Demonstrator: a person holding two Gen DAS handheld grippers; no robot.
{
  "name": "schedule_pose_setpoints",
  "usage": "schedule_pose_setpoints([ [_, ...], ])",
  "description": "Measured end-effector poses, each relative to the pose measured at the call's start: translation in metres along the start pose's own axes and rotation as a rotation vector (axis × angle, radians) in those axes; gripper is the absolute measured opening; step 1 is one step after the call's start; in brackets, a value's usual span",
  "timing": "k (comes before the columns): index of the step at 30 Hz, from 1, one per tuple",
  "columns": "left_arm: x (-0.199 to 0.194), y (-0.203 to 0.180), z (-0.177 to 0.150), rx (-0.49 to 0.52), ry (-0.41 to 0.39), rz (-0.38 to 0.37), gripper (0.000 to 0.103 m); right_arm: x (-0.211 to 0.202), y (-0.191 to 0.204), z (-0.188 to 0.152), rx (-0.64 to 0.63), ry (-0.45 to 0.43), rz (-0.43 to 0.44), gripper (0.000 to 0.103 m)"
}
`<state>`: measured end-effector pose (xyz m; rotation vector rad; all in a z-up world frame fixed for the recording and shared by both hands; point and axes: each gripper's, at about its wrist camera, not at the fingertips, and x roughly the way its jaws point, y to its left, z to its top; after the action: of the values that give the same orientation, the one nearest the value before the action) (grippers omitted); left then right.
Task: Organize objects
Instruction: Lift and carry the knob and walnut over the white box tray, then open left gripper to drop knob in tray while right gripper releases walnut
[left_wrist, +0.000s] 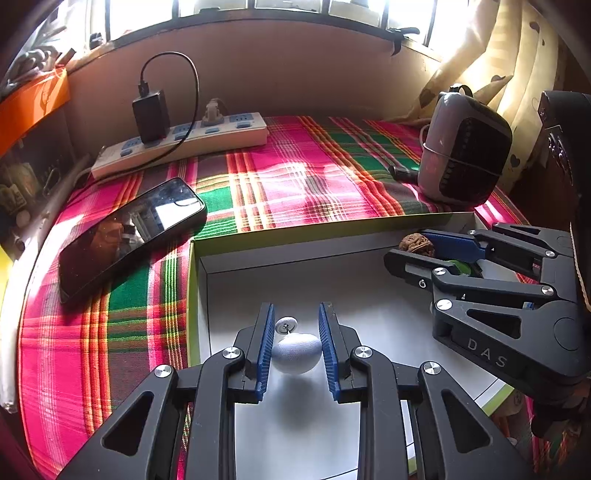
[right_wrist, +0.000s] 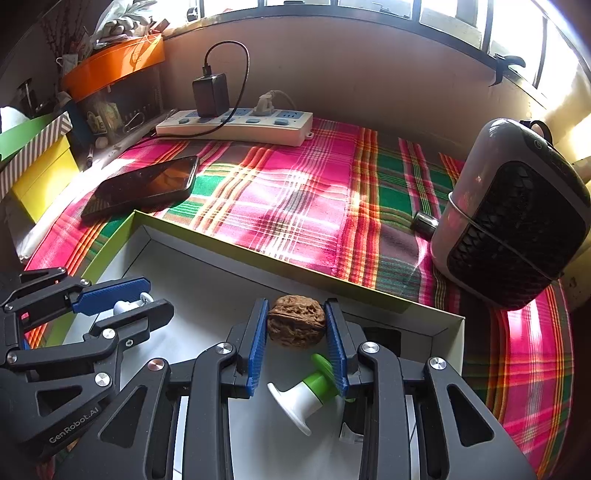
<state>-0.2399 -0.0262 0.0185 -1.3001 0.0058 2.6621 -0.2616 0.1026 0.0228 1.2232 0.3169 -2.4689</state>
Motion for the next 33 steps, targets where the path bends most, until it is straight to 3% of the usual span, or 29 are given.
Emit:
schedule_pose_setpoints([
  [25, 0.004, -0.001, 0.002, 0.004, 0.015, 0.007, 0.025, 0.0035, 0.0021, 0.0006, 0.003, 0.021, -0.028, 0.032],
  [29, 0.0035, -0.0018, 0.0015, 0.002, 0.015, -0.003, 0.029, 0.0026, 0.0012, 0.0, 0.011, 0.018, -0.023, 0.042],
  [33, 0.0022, -0.0018, 0.0012, 0.001, 0.012, -0.001, 0.034, 0.001, 0.0011, -0.0002, 0.016, 0.014, -0.026, 0.043],
])
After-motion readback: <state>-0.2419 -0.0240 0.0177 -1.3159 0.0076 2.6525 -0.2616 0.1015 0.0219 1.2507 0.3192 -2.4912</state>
